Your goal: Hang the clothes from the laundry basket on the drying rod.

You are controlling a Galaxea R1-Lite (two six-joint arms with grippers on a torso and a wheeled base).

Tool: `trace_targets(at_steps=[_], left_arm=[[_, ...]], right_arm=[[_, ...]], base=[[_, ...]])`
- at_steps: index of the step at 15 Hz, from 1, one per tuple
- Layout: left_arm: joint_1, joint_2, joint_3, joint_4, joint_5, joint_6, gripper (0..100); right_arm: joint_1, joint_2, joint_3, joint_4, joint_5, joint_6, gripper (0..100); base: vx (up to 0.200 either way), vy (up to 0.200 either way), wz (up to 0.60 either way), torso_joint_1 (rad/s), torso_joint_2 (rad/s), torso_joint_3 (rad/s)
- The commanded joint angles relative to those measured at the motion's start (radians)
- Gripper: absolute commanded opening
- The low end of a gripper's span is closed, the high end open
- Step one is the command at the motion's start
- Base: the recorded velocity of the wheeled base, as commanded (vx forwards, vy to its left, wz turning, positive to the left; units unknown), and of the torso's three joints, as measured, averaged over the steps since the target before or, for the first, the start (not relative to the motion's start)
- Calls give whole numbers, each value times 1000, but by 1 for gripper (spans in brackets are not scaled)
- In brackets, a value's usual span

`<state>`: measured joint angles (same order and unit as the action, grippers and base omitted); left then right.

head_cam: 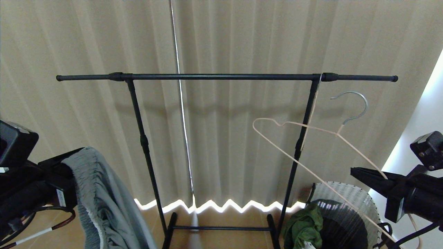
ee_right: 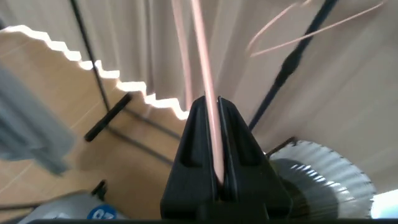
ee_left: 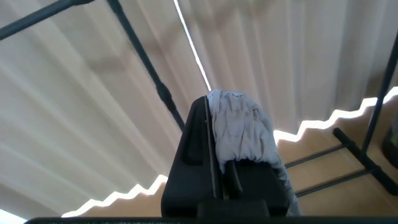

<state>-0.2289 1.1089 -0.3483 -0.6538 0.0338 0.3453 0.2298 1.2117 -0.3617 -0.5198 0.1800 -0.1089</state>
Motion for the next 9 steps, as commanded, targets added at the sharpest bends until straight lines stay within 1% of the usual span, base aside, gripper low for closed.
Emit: trace_targets(at_steps=[1, 3, 4, 6, 7, 9], left_arm=[[-4, -1, 12, 0, 0, 0, 0], [-50, 0, 20, 0, 1, 0, 0], [-69, 3, 15, 0, 0, -2, 0], [-115, 28, -9, 0, 5, -6, 0], [-124, 42, -20, 2, 6, -6, 0], [-141, 94, -63, 2, 17, -8, 0]], right_arm=[[51, 34, 10, -3, -1, 2, 0], [100, 42, 10, -2, -1, 8, 0], [128, 42, 9, -2, -1, 32, 0], [189, 54, 6, -3, -2, 123, 0], [203, 63, 4, -3, -2, 146, 0], [212, 86, 3, -3, -2, 156, 0]], base=[[0, 0, 0, 0, 0, 0], [0, 0, 0, 0, 0, 0], [0, 0, 0, 0, 0, 0], [0, 0, 0, 0, 0, 0], [0, 0, 0, 0, 0, 0], [0, 0, 0, 0, 0, 0]])
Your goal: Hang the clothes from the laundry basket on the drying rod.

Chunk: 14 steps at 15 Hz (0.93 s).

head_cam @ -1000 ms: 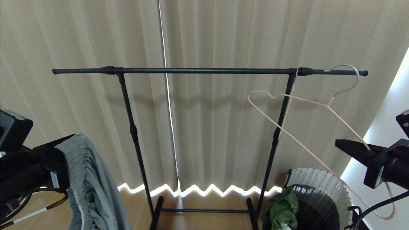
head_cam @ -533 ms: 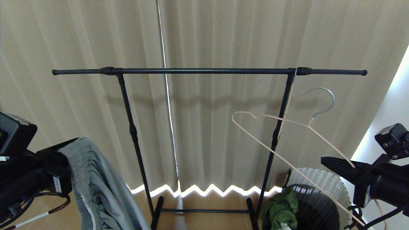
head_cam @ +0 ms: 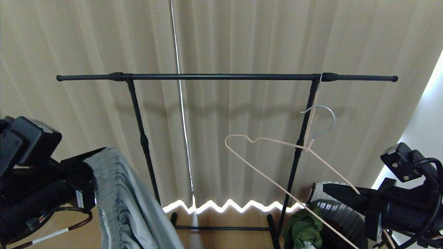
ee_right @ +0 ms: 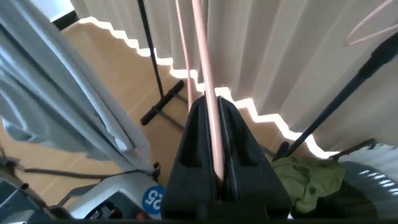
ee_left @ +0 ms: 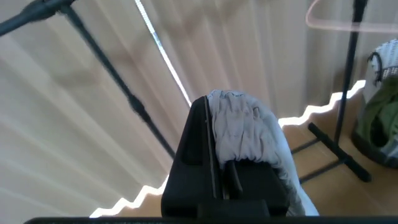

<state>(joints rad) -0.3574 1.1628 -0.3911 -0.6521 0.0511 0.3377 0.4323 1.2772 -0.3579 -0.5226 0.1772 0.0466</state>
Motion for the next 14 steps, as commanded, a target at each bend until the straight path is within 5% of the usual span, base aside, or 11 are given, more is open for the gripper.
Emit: trace_targets(at_steps=[1, 5, 8, 12, 14], left_arm=[[-26, 100, -66, -1, 32, -6, 0], [-104, 242, -187, 0, 130, -66, 0], [-166, 434, -345, 3, 250, -174, 0], [-164, 597, -511, 14, 286, -181, 0], [-160, 678, -601, 35, 386, -180, 0]], right_arm=[[11, 36, -4, -1, 1, 1, 0], [43, 45, -7, -4, 1, 19, 0], [134, 47, -44, -1, 1, 127, 0], [220, 24, -55, -4, 1, 200, 0], [290, -2, -55, 1, -1, 225, 0]], base=[[0, 0, 0, 0, 0, 0], [0, 0, 0, 0, 0, 0], [0, 0, 0, 0, 0, 0], [0, 0, 0, 0, 0, 0], [0, 0, 0, 0, 0, 0]])
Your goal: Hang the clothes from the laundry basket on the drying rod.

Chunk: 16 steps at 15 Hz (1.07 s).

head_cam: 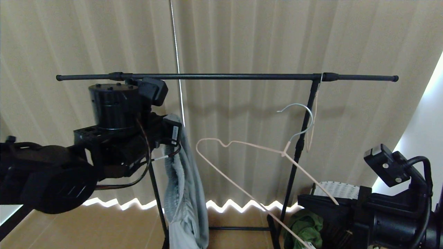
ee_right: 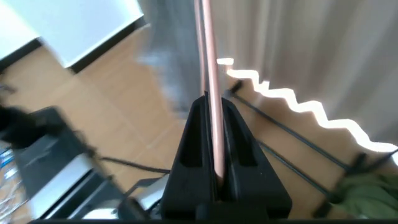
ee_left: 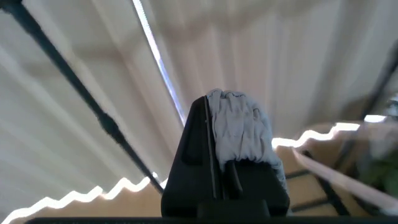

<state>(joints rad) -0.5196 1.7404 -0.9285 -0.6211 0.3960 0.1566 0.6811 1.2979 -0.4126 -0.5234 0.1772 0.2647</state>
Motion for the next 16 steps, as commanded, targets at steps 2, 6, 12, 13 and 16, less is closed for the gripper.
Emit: trace_targets(at_steps=[2, 6, 12, 13, 16], left_arm=[[21, 148, -139, 9, 118, 6, 0], [15, 142, -159, 47, 118, 11, 0], [7, 87, -247, 258, 119, 20, 0], [7, 87, -262, 287, 123, 18, 0], [9, 97, -309, 356, 124, 17, 0]], right_arm=[[91, -35, -2, 11, -2, 11, 0], [110, 17, -29, 10, -12, 13, 0], [114, 196, -123, -6, -214, 71, 0], [130, 199, -132, -3, -229, 91, 0], [236, 201, -140, 8, -292, 149, 0]], base=[[0, 0, 0, 0, 0, 0], [0, 0, 0, 0, 0, 0], [0, 0, 0, 0, 0, 0], [0, 0, 0, 0, 0, 0], [0, 0, 0, 0, 0, 0]])
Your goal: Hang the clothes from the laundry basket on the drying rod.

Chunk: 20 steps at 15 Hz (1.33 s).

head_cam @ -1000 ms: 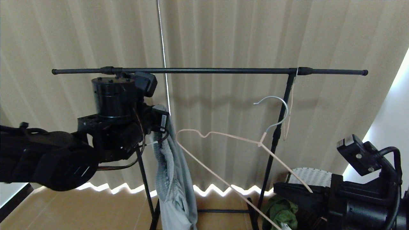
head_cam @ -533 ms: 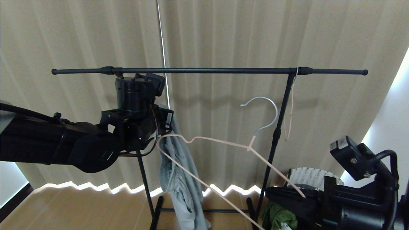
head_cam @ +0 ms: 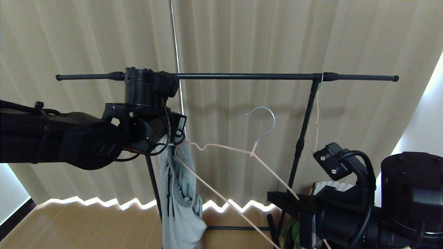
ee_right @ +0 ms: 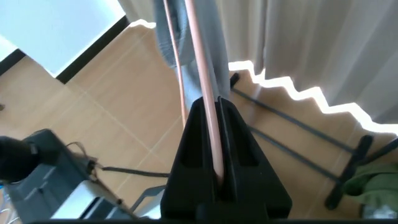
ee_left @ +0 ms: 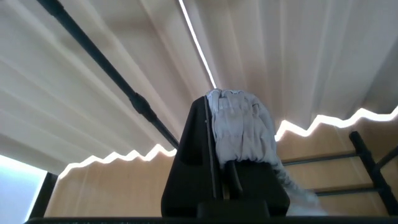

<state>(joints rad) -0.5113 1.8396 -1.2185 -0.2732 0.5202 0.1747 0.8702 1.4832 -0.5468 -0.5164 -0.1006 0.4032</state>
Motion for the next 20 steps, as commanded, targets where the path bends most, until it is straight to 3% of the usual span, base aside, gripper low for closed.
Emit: trace_targets(at_steps=[1, 3, 8, 11, 14, 16, 20], left_arm=[[-1, -2, -27, 17, 1, -1, 0], [-1, -2, -42, 40, 1, -3, 0], [10, -3, -38, 46, 3, -6, 0], [30, -2, -42, 51, 29, 2, 0], [28, -8, -38, 74, 35, 0, 0], [19, -11, -36, 77, 35, -3, 0], [-24, -56, -35, 112, 35, -9, 0]], right_arm=[[62, 23, -16, 1, -33, 20, 0], [82, 81, -73, -11, -94, 46, 0], [84, 141, -150, -17, -129, 72, 0], [84, 181, -182, -16, -234, 71, 0], [84, 200, -203, -28, -241, 72, 0], [84, 244, -202, -125, -249, 66, 0], [84, 281, -208, -146, -252, 65, 0]], base=[[0, 0, 0, 0, 0, 0], [0, 0, 0, 0, 0, 0], [0, 0, 0, 0, 0, 0], [0, 0, 0, 0, 0, 0], [0, 0, 0, 0, 0, 0], [0, 0, 0, 0, 0, 0], [0, 0, 0, 0, 0, 0]])
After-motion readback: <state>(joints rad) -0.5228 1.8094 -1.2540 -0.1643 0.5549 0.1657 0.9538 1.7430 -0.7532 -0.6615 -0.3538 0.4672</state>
